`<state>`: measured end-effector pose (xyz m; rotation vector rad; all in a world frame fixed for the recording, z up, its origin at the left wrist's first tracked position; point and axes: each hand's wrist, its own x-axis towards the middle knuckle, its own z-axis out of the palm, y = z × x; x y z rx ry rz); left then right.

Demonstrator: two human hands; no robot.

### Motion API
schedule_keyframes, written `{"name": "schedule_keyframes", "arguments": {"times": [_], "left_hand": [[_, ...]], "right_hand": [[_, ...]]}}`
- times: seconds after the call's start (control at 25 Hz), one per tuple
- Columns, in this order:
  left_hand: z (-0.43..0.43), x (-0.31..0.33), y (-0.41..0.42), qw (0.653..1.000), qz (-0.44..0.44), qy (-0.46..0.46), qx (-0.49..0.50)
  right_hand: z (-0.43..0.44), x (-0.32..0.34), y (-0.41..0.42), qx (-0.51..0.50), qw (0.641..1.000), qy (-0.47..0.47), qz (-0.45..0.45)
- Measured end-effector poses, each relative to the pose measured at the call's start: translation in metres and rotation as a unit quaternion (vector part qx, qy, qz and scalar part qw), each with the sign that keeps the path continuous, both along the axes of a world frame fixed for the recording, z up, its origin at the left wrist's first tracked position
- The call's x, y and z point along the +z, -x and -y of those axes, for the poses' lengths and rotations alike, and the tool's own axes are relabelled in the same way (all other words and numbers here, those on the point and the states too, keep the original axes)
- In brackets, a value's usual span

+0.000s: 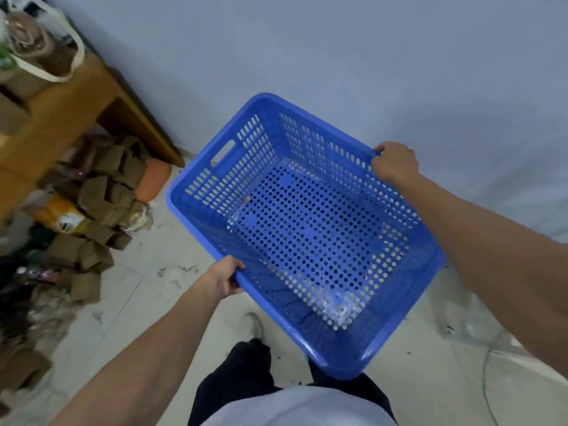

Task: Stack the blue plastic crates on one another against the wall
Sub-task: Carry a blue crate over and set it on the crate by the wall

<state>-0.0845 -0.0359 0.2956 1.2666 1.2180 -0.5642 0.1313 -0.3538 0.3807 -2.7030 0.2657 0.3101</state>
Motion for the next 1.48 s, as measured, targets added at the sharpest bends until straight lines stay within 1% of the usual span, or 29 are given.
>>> {"name": "schedule_keyframes", "arguments": {"times": [0.12, 0.2, 0.32, 0.44, 0.64, 0.8, 0.96, 1.12, 1.24, 1.36, 1.48], "left_hand": [[0.026, -0.032, -0.002, 0.999, -0.022, 0.015, 0.044], [0.039, -0.045, -0.006, 0.997, -0.038, 0.025, 0.065], [0.055, -0.065, -0.018, 0.993, -0.053, 0.04, 0.099], [0.069, -0.085, -0.032, 0.992, -0.053, 0.04, 0.111], [0.085, -0.102, -0.061, 0.988, -0.043, 0.043, 0.142], [0.083, -0.122, -0.075, 0.986, -0.045, 0.03, 0.156], [0.075, -0.137, -0.082, 0.986, -0.043, 0.017, 0.161], [0.064, -0.139, -0.088, 0.984, -0.046, 0.011, 0.173], [0.063, -0.146, -0.094, 0.983, -0.048, 0.021, 0.178], [0.067, -0.151, -0.099, 0.981, -0.045, 0.024, 0.189], [0.068, -0.154, -0.105, 0.984, -0.04, 0.019, 0.17]], "right_hand": [[0.004, -0.004, -0.031, 0.088, 0.995, 0.021, -0.051], [0.001, -0.015, -0.051, 0.111, 0.991, 0.023, -0.065], [-0.002, -0.042, -0.078, 0.114, 0.99, 0.019, -0.077], [0.006, -0.067, -0.102, 0.09, 0.992, 0.013, -0.092], [0.017, -0.102, -0.136, 0.075, 0.994, 0.01, -0.077], [0.024, -0.126, -0.151, 0.083, 0.994, 0.014, -0.07], [0.022, -0.149, -0.159, 0.082, 0.993, -0.023, -0.079], [0.008, -0.162, -0.165, 0.103, 0.99, -0.027, -0.091], [0.006, -0.172, -0.171, 0.11, 0.988, -0.007, -0.106], [0.007, -0.18, -0.182, 0.146, 0.981, 0.014, -0.13], [0.01, -0.19, -0.194, 0.151, 0.977, 0.028, -0.15]]}}
